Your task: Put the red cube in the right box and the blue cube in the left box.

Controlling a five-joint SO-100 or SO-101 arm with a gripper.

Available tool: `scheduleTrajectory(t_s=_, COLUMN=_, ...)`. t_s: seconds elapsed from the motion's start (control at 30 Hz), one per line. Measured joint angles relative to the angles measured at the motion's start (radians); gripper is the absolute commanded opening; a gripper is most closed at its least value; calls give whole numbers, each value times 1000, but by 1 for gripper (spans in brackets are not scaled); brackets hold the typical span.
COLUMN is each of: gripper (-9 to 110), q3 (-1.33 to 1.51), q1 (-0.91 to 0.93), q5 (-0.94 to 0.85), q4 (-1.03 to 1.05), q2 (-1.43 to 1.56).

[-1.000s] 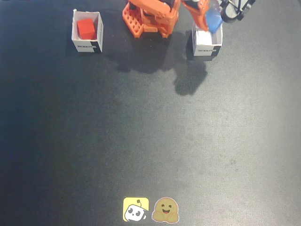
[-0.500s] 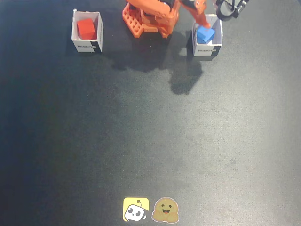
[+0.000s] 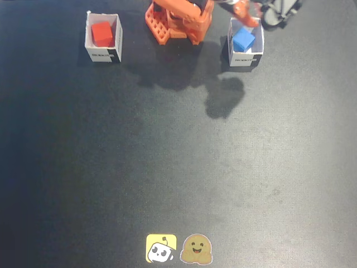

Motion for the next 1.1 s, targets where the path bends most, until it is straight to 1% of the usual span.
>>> scheduleTrajectory(t_s=0.13, gripper=0, q3=-6, q1=25, q5=-3, q4=-37, q2=-34)
scheduleTrajectory(t_s=0.33, gripper=0, q3=-58, q1=110, q5=-69, q4=-72, q2=-144)
scheduleTrajectory(t_s=0.43, gripper=0, q3=-60, q1=160, q5=-71, q4=-95, q2=-184)
scheduleTrajectory(t_s=0.7, gripper=0, q3=-77, q1=239, q5=-135, q4=-196, q2=-318)
scheduleTrajectory(t_s=0.87, gripper=0, q3=-77, q1=288, q5=-133, q4=-249, q2=-385)
scheduleTrajectory(t_s=1.1, gripper=0, q3=-77, q1=391, q5=-103, q4=-249, q2=-407)
